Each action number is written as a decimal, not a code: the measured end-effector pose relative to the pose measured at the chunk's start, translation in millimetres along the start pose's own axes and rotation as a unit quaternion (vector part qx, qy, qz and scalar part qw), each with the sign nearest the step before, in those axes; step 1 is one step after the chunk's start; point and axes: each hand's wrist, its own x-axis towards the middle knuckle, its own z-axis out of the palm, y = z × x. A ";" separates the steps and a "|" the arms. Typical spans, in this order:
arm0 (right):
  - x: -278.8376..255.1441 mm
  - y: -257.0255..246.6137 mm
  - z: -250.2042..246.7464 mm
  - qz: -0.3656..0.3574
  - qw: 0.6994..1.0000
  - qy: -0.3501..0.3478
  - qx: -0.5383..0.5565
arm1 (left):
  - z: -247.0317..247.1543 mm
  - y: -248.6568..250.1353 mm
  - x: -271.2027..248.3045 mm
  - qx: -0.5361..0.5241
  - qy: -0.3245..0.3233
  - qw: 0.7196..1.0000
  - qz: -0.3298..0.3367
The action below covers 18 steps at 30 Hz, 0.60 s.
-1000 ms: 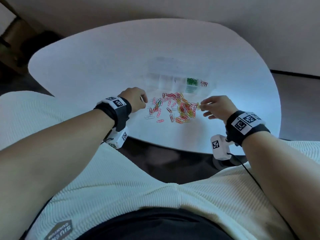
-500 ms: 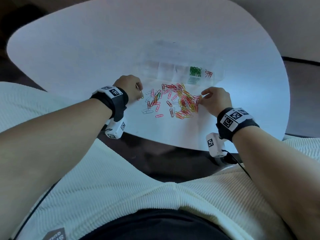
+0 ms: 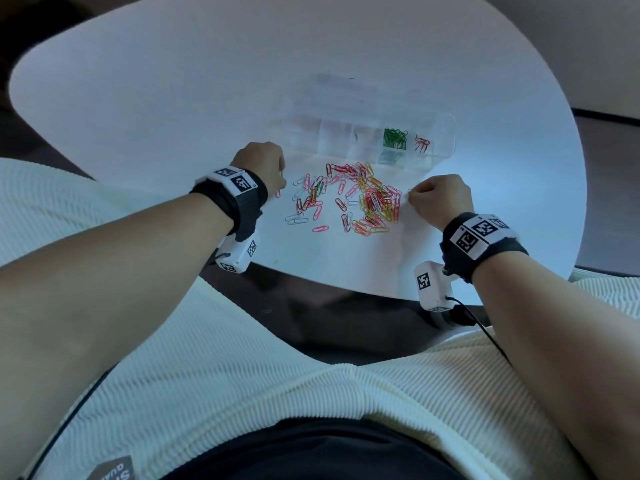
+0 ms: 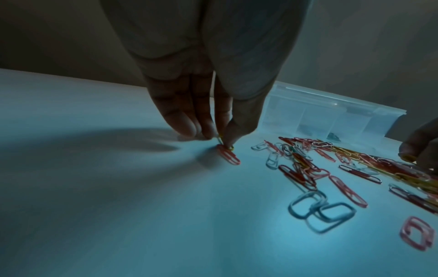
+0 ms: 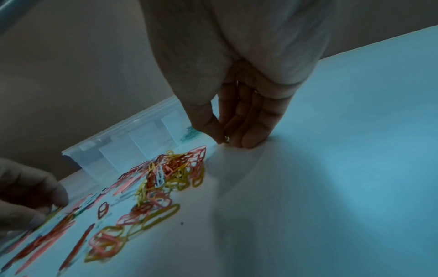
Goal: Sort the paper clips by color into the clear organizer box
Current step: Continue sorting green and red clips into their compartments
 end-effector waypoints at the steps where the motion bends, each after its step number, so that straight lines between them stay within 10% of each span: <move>1: 0.4 1.3 -2.0 0.009 1.000 0.002 0.010 | -0.4 0.3 0.1 0.000 0.000 1.000 -0.007; 13: -10.5 -0.9 -14.7 0.082 0.925 -0.077 0.364 | -2.5 -2.1 0.3 -0.063 0.038 0.997 -0.014; 18: -18.9 -10.3 -17.9 0.067 0.926 -0.121 0.350 | -4.3 -2.9 0.7 -0.103 0.040 0.993 -0.039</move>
